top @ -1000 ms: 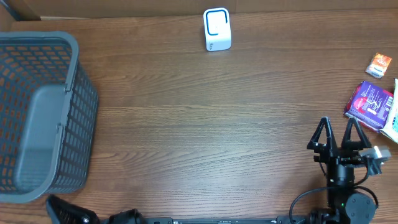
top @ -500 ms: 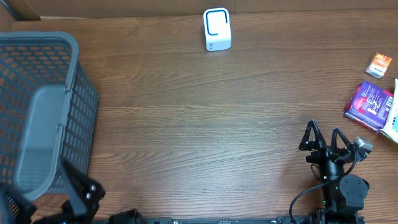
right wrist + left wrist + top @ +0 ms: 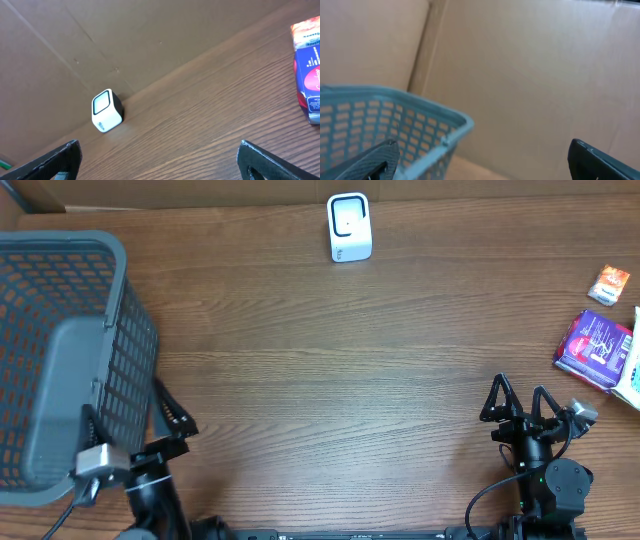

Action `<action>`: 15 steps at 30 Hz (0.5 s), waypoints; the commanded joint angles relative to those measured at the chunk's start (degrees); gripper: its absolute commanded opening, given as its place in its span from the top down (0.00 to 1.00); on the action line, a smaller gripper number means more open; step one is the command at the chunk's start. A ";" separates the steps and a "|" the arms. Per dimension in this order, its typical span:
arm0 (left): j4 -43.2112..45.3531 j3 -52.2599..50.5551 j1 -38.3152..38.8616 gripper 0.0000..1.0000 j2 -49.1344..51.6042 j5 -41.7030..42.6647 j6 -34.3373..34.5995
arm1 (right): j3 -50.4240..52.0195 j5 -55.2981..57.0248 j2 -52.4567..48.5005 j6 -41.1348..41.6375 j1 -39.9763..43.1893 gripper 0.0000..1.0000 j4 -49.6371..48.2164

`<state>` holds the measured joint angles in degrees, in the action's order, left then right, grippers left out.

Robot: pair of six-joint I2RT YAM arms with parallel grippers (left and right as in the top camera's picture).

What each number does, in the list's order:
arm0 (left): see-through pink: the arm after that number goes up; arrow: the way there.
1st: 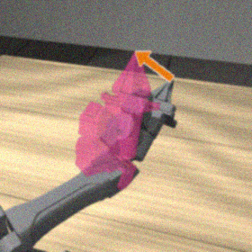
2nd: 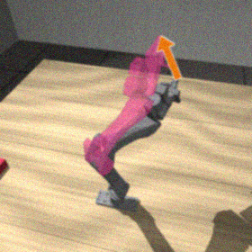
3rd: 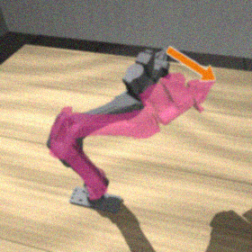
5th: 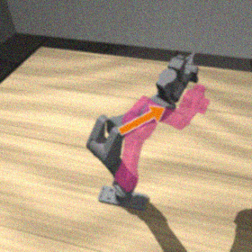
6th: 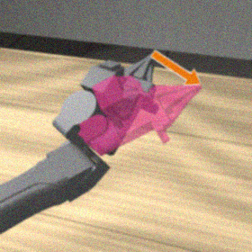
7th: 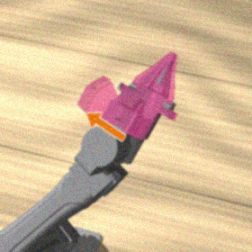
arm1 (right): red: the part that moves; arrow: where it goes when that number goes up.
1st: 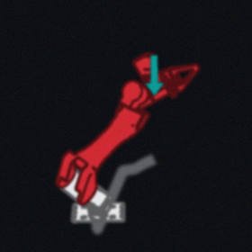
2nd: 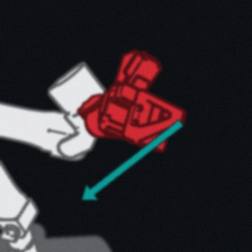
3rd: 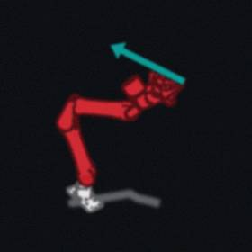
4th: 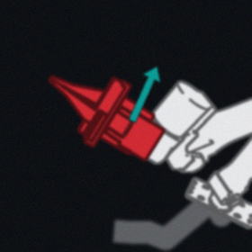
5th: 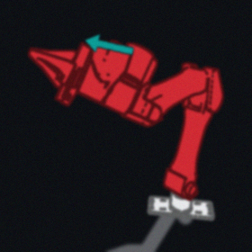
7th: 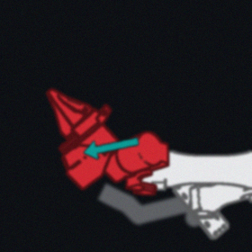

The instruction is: Scan the item barcode

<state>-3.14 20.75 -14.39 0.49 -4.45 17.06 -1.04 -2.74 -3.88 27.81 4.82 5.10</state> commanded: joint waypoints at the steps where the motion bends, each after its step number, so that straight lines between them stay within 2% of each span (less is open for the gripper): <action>1: 0.74 -3.37 -0.31 0.00 -0.22 3.72 1.16 | 0.57 0.28 -0.02 -0.59 -0.31 0.00 -0.44; 15: 4.72 -17.57 -0.20 0.00 -0.22 4.55 1.20 | 0.57 0.28 -0.02 -0.59 -0.31 0.00 -0.44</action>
<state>0.27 6.72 -14.39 0.49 -0.82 17.69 -1.04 -2.74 -3.88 27.81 4.82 5.10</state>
